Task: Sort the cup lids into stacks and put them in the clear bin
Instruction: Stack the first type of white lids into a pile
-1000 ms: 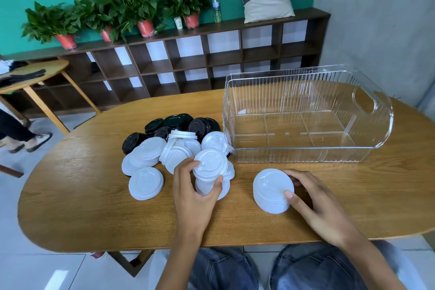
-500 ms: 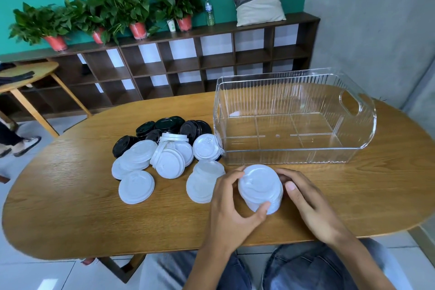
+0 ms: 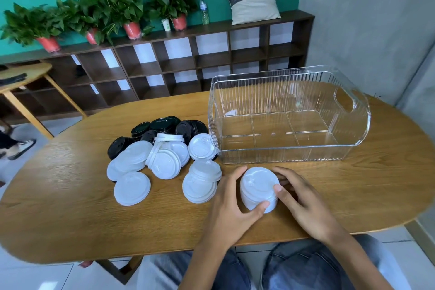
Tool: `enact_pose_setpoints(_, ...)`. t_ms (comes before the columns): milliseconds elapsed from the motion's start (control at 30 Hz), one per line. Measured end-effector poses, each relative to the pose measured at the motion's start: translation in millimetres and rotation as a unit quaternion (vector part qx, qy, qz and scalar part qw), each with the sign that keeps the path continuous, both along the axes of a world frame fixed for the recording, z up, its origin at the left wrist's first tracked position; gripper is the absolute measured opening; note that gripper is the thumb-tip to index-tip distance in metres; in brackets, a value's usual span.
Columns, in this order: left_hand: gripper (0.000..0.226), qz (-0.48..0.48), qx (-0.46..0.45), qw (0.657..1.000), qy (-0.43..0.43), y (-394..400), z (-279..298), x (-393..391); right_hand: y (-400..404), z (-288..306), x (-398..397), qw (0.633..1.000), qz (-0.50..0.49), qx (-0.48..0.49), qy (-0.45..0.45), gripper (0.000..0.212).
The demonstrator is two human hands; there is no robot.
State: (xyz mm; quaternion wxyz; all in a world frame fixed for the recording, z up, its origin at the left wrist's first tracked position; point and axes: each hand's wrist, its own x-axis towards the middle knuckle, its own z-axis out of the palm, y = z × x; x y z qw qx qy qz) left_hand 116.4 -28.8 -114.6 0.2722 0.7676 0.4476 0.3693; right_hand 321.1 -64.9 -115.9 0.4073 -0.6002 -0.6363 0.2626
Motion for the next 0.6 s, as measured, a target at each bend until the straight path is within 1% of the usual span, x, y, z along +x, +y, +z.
enact_pose_setpoints(167,0.077,0.005,-0.015,1.0,0.005,-0.5,-0.8,-0.3,-0.4,3.4,-0.7,1.0,0.01,-0.005,-0.023,0.043)
enact_pose_setpoints(333,0.077,0.013,-0.031,0.999,0.02,-1.3,-0.5,0.6,-1.3,6.3,-2.8,0.999,0.008,-0.005,-0.049,0.044)
enact_pose_setpoints(600,0.087,0.011,-0.058,0.998,0.025,-1.7,1.5,-0.2,-0.9,8.7,-3.6,0.998,0.013,-0.003,-0.06,0.047)
